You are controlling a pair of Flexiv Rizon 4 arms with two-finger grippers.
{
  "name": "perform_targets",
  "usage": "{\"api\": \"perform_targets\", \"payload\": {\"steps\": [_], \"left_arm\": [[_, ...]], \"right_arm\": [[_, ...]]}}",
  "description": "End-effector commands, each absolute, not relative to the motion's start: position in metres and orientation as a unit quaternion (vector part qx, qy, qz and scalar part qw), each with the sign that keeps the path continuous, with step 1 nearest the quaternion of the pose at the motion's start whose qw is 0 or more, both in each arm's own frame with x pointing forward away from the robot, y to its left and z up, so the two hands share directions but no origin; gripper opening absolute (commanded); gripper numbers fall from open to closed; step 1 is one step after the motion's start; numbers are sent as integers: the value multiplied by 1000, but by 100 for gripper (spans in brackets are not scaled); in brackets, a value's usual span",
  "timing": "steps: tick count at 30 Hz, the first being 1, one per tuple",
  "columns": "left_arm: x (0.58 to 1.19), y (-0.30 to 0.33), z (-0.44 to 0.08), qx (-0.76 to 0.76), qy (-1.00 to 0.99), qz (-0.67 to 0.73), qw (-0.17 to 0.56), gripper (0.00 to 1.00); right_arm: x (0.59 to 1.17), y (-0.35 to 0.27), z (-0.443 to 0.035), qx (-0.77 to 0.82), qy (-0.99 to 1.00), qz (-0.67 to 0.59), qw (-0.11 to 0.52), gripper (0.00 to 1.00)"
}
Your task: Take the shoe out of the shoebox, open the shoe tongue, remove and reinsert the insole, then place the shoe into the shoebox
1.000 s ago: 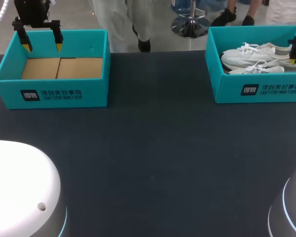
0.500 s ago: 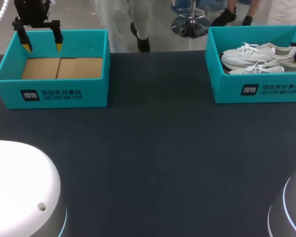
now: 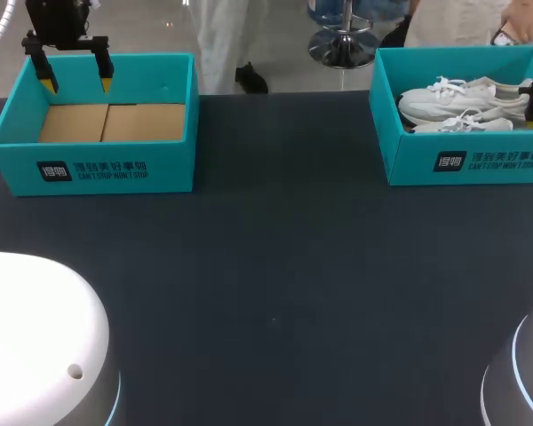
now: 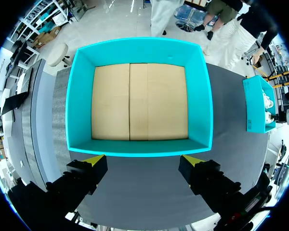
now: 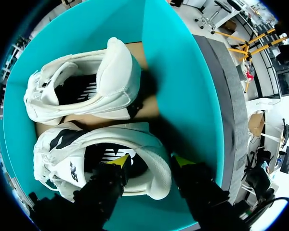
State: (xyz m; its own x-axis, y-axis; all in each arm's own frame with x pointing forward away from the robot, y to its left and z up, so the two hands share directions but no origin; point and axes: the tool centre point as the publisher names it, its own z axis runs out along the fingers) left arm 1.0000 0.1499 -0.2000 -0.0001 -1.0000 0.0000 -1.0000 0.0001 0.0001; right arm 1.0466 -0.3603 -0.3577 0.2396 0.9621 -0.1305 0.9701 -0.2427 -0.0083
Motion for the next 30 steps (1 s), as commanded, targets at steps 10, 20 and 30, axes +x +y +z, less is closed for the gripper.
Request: {"api": "perform_targets", "payload": {"steps": [10,20,30], "left_arm": [[1000,150,-200,707,-707,0,0,100],[1000,150,-200,707,-707,0,0,100],[1000,150,-200,707,-707,0,0,100]], "right_arm": [[1051,-366,-373,796,600,-71,28,14],[1047,-375,-361,814,576,-67,29,0],[1042,-371,-321,823,563,-66,41,0]]}}
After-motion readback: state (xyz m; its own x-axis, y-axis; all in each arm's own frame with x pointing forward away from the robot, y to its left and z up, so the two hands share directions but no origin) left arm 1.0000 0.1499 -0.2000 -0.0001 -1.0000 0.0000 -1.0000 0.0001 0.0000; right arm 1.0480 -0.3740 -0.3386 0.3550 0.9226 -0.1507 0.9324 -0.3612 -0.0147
